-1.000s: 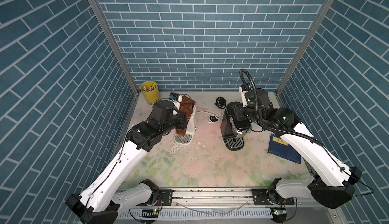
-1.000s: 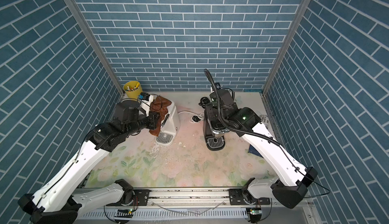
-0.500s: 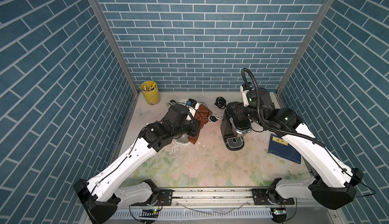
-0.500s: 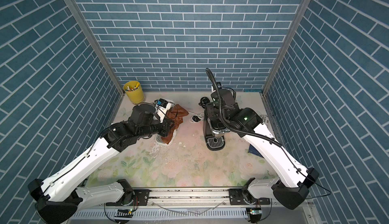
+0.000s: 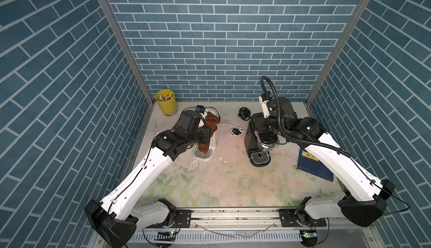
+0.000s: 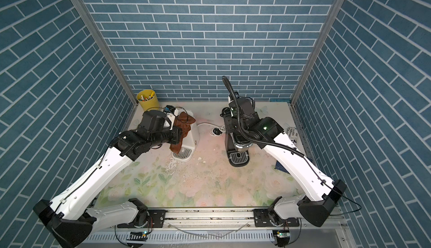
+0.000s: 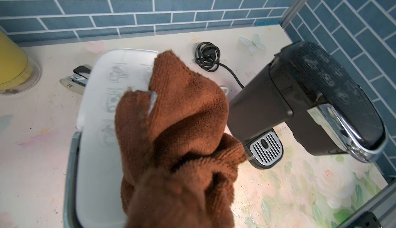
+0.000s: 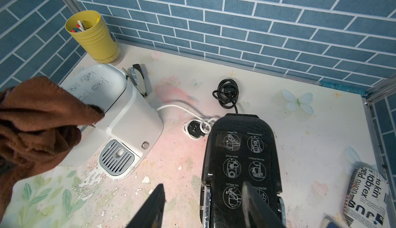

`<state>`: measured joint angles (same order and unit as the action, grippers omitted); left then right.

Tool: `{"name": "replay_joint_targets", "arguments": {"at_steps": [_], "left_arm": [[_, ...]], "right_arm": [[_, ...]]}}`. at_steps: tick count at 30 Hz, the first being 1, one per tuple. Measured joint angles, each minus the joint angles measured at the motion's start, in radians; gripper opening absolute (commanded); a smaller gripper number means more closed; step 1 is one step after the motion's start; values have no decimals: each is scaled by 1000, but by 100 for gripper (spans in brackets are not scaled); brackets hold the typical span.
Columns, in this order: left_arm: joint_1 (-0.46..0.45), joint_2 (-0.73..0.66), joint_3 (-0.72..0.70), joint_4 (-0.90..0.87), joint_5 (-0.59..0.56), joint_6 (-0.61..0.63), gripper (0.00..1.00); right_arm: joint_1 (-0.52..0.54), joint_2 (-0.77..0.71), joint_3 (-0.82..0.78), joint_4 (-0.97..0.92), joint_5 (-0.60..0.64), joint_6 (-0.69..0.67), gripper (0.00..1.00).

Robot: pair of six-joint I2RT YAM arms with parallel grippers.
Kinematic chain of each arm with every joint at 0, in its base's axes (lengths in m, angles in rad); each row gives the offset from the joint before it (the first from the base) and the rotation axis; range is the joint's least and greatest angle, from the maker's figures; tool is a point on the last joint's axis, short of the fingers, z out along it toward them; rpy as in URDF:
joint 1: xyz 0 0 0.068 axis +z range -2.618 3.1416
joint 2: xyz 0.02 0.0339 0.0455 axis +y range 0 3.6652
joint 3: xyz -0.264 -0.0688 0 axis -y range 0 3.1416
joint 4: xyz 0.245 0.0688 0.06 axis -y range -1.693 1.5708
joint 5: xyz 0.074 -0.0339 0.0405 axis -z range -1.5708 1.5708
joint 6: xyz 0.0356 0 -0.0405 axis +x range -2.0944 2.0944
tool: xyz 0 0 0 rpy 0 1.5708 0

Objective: Wipe the surface of a coffee machine
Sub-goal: Wipe the dirt from the surface of the coffee machine.

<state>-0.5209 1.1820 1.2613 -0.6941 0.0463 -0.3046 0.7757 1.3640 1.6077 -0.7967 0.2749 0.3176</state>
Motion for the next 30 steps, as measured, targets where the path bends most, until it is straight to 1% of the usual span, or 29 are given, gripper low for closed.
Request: {"name": "replay_joint_targets", "arguments": {"at_steps": [3,7,12,14,17,21,23,27,30], "left_arm": [[73,-6,-46,16,38,-11,0],[85,-59,-106,52,66,-25,0],[92,-114,-133,25,51,-25,0],[98,-108,-130,22,49,-24,0],[99,-55,-93,31,52,-24,0],[102,25,-62,106,80,-29,0],[103,44,-62,143,97,-33,0],[104,38,-71,154,102,-35,0],[104,-28,-122,150,77,-33,0]], "right_arm": [[0,13,1,8,-31,1,56],[3,50,2,15,-59,1,56],[11,89,7,26,-93,2,55],[16,108,27,27,-101,5,55],[35,142,63,43,-115,10,55],[65,194,106,75,-141,19,56],[73,235,141,86,-159,19,55],[85,343,235,104,-190,19,56],[94,411,292,105,-216,19,56]]}}
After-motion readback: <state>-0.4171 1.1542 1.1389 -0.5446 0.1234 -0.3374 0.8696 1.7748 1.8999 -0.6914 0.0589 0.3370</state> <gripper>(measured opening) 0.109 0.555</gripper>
